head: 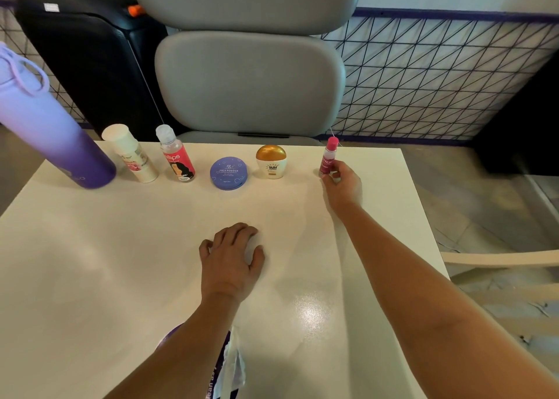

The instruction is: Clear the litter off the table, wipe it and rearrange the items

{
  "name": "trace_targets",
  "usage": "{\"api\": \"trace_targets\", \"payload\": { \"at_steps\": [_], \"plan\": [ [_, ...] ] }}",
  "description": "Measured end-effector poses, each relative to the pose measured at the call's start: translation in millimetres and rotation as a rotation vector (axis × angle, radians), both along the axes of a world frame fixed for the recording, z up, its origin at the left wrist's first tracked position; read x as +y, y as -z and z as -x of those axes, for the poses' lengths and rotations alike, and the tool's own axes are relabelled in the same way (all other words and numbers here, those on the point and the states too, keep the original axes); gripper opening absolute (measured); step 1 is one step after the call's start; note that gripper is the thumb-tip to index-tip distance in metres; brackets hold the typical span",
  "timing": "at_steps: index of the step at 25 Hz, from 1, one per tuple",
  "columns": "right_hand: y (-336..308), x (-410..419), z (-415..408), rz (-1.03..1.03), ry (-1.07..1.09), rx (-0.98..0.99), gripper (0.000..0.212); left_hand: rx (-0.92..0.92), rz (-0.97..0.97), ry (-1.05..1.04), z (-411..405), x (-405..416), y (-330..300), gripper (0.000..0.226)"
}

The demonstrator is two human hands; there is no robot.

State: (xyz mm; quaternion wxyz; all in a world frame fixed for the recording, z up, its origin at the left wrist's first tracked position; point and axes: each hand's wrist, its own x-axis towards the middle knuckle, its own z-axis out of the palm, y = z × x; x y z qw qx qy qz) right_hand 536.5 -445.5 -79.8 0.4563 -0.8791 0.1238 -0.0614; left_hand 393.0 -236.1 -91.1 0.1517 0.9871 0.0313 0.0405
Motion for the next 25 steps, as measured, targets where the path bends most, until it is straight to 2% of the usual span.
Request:
{"api": "trace_targets", "payload": {
  "at_steps": [15, 25],
  "plan": [
    [3.5, -0.5, 0.0, 0.028, -0.016, -0.001, 0.036, 0.018, 0.001, 0.0, 1.1, -0.4, -2.4, 0.059],
    [8.3, 0.0, -2.3, 0.023, 0.011, 0.02, 0.033, 0.029, -0.006, 0.01, 0.8, -0.2, -2.7, 0.059]
  ]
}}
